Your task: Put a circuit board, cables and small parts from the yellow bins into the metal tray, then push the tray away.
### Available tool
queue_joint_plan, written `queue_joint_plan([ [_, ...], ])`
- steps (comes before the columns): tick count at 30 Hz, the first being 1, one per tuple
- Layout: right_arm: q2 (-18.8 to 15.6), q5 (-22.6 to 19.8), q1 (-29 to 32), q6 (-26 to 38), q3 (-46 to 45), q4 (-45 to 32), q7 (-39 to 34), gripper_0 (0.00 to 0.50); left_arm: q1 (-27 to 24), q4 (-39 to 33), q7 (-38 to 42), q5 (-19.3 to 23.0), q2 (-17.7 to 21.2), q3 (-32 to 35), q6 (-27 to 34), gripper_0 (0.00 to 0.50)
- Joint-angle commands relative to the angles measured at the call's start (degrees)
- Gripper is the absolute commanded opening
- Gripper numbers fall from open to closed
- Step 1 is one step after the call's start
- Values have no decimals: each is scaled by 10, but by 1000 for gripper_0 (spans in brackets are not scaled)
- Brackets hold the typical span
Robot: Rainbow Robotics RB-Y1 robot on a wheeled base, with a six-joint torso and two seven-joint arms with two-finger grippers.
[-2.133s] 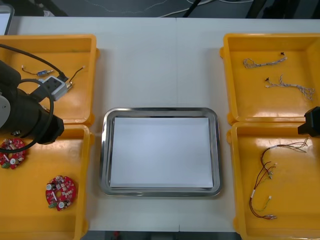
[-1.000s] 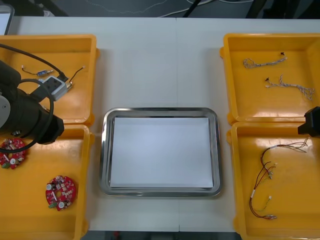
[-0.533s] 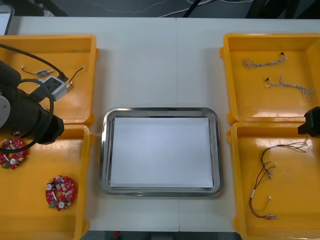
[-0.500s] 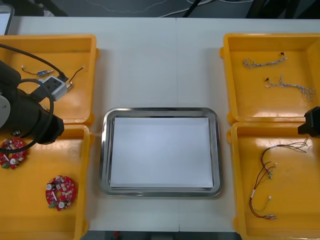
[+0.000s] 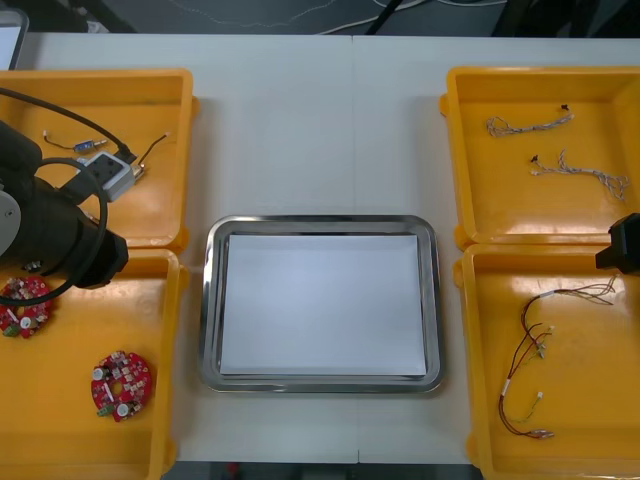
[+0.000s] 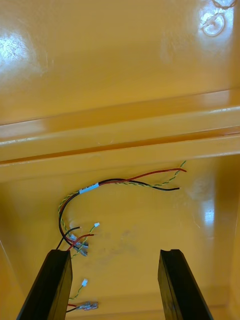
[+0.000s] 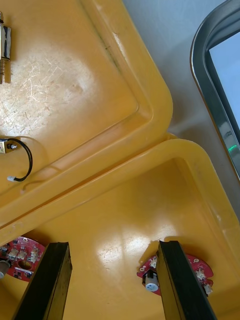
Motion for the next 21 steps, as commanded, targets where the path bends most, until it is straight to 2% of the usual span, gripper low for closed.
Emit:
queue_joint_plan([
  [1,-16,0,4,2,-17,-14,14,500,8,-20,26,5,19,16,4,500],
  [12,-16,0,4,2,-17,-14,14,500,8,-20,26,5,19,16,4,500],
  [13,-16,0,4,2,-17,-14,14,500,36,-9,26,5,0,6,4,500],
  [18,-16,0,4,2,-17,-14,14,500,36,-11,25,0,-6,9,4,500],
  [21,-16,0,4,2,-17,-14,14,500,32,-11,27,24,5,15,4,500],
])
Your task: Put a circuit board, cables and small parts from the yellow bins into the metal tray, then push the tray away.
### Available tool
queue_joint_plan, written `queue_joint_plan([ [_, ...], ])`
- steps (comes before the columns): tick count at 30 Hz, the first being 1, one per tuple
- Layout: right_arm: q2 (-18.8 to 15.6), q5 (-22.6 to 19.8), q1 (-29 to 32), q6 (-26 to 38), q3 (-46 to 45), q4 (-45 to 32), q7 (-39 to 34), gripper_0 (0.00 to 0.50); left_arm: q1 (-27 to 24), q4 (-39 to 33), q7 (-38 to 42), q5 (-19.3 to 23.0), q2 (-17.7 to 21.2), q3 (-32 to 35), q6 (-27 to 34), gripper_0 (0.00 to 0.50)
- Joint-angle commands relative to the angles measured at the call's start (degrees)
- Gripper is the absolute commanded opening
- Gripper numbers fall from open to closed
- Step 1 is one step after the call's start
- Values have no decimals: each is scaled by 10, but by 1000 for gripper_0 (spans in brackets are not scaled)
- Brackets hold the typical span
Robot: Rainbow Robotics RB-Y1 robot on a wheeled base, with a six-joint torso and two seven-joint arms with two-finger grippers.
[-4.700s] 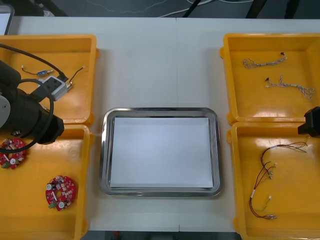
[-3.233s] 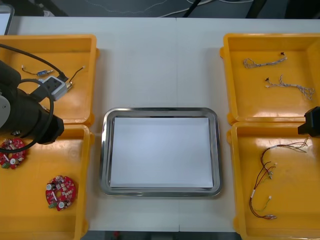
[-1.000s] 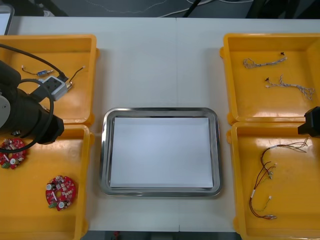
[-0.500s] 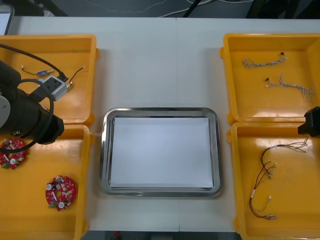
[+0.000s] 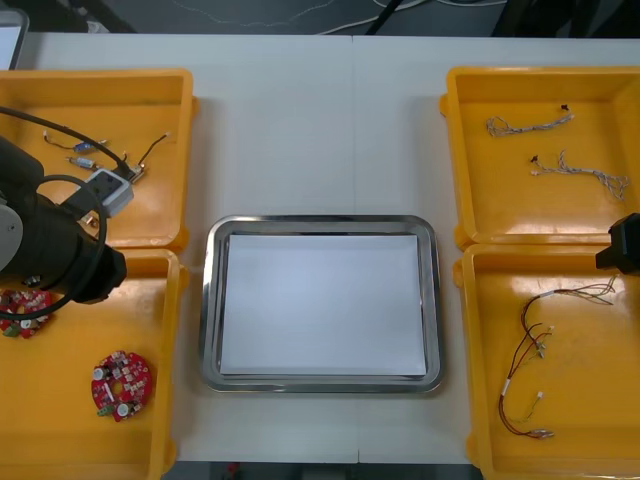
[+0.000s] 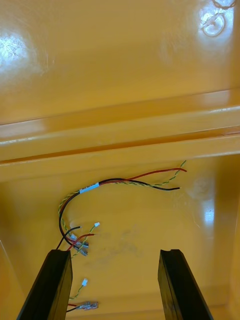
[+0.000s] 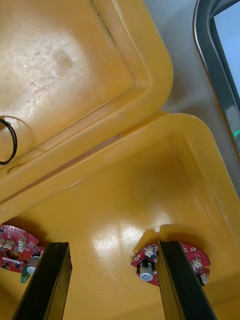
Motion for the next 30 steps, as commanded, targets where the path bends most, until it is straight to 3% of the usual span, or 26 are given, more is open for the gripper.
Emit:
queue_joint_plan([
  [1,-6,-3,18,2,-8,-10,14,500,6,-11,25,36,11,22,4,500],
  [9,-3,-4,35,-21,15,-26,-4,500,17,-11,-3,143,56,81,4,500],
  [13,12,4,44,-22,15,-28,-29,500,50,-11,-44,175,82,106,4,500],
  [18,43,15,58,-22,15,-38,-94,500,104,-16,-93,213,112,137,-44,500],
  [25,84,29,76,-22,15,-45,-156,500,181,-40,-155,226,124,181,-98,500],
  [30,107,32,96,-23,17,-62,-205,500,254,-54,-213,226,129,204,-170,500],
])
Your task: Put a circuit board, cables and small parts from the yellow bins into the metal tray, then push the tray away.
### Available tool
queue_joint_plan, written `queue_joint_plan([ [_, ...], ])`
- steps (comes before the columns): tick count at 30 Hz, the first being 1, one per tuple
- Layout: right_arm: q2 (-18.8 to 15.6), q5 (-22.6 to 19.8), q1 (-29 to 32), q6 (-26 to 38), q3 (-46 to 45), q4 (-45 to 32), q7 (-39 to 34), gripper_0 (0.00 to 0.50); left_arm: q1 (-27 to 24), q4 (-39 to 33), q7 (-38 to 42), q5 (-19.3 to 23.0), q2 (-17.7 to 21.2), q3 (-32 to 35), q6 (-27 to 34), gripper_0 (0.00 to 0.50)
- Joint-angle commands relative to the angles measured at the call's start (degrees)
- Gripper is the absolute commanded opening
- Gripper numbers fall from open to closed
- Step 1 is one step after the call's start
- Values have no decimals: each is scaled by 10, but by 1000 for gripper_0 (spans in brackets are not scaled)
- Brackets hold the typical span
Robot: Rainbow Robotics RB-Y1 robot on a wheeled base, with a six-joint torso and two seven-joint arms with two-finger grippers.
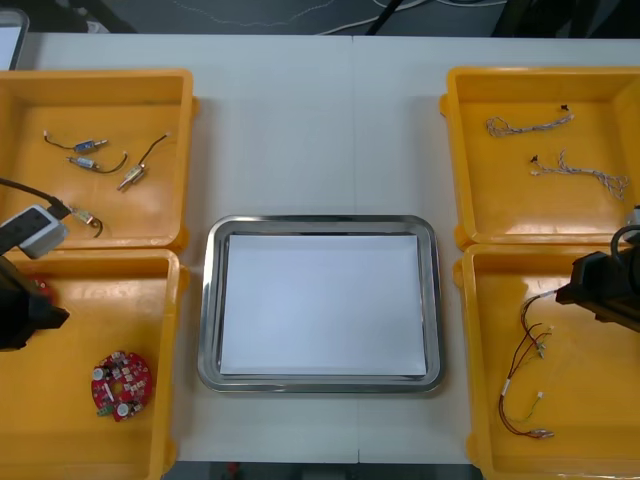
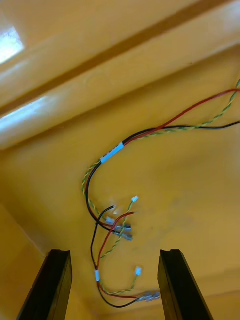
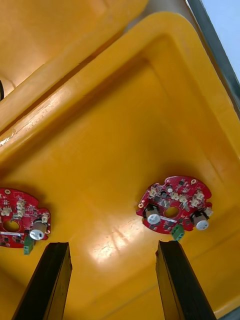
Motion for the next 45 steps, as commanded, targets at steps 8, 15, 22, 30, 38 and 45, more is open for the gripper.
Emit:
queue_joint_plan([
  [8,45,18,73,-30,24,-62,-115,500,167,-43,-151,12,22,63,-144,500],
  [15,46,41,94,-54,64,-70,-153,500,235,-42,-201,3,22,67,-220,500],
  [22,52,111,104,-60,113,-70,-159,500,286,-33,-255,-9,22,53,-291,500],
  [30,80,124,116,-70,122,-70,-167,500,312,-2,-307,-27,22,9,-372,500],
  [38,84,133,134,-100,134,-66,-168,500,321,9,-337,-35,29,-15,-388,500],
  [45,85,134,135,-129,137,-39,-161,500,308,9,-346,-32,51,-32,-352,500],
])
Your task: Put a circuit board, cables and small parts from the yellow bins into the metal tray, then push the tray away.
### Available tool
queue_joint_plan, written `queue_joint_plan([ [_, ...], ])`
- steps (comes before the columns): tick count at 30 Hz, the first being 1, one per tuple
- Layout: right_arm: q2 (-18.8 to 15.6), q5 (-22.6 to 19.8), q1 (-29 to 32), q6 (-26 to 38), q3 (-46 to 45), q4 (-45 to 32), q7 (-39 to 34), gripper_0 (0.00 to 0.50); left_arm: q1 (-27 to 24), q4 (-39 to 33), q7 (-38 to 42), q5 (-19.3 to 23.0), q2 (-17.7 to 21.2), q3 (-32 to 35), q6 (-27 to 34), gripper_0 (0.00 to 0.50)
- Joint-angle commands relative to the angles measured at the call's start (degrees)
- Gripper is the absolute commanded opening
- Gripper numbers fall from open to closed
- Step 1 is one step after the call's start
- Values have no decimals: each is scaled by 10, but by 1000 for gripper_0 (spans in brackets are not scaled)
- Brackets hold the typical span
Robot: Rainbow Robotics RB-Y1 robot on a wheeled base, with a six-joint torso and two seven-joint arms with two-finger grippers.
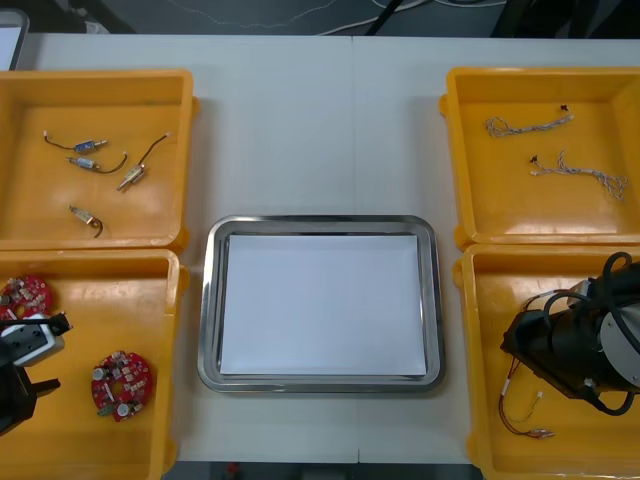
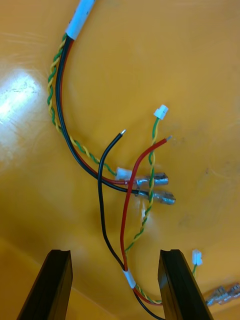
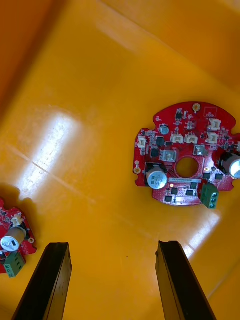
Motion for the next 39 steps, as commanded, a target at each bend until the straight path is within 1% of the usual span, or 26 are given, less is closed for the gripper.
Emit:
queue_joint_plan([
  [1,8,6,12,-12,13,5,-6,500,8,-3,-25,-6,37,-26,22,500],
  [7,9,9,12,-22,14,16,-5,500,2,0,-17,-14,47,-63,17,500],
  [12,9,12,12,-41,16,36,-1,500,-5,25,-16,-23,48,-99,-18,500],
  [16,9,14,12,-41,16,37,0,500,-16,39,-17,-31,48,-117,-22,500],
  [19,9,16,11,-42,19,42,1,500,-17,49,-16,-37,48,-132,-38,500],
  [20,9,17,10,-42,20,43,1,424,-17,52,-14,-41,48,-139,-47,500],
  [21,9,18,9,-42,21,45,1,324,-17,56,-14,-43,48,-146,-55,500],
  [22,9,18,8,-42,21,47,1,266,-17,57,-13,-45,48,-150,-58,500],
  [23,9,19,7,-42,21,49,1,130,-17,58,-12,-49,48,-154,-65,500],
  [24,9,20,6,-42,21,50,1,71,-17,57,-11,-58,48,-159,-71,500],
  [25,9,19,6,-42,21,50,1,55,-17,57,-10,-63,48,-161,-73,500],
  [26,9,20,5,-42,21,50,1,18,-17,57,-9,-71,48,-164,-79,500],
  [27,9,20,5,-42,21,50,1,0,-18,57,-8,-75,48,-167,-81,500],
  [35,7,20,-7,-36,21,50,2,0,-23,57,-5,-79,48,-176,-81,500],
  [37,7,20,-12,-30,19,49,2,0,-26,57,-2,-82,48,-182,-81,500],
  [39,7,19,-24,-8,14,44,2,0,-28,57,2,-86,48,-188,-81,500],
])
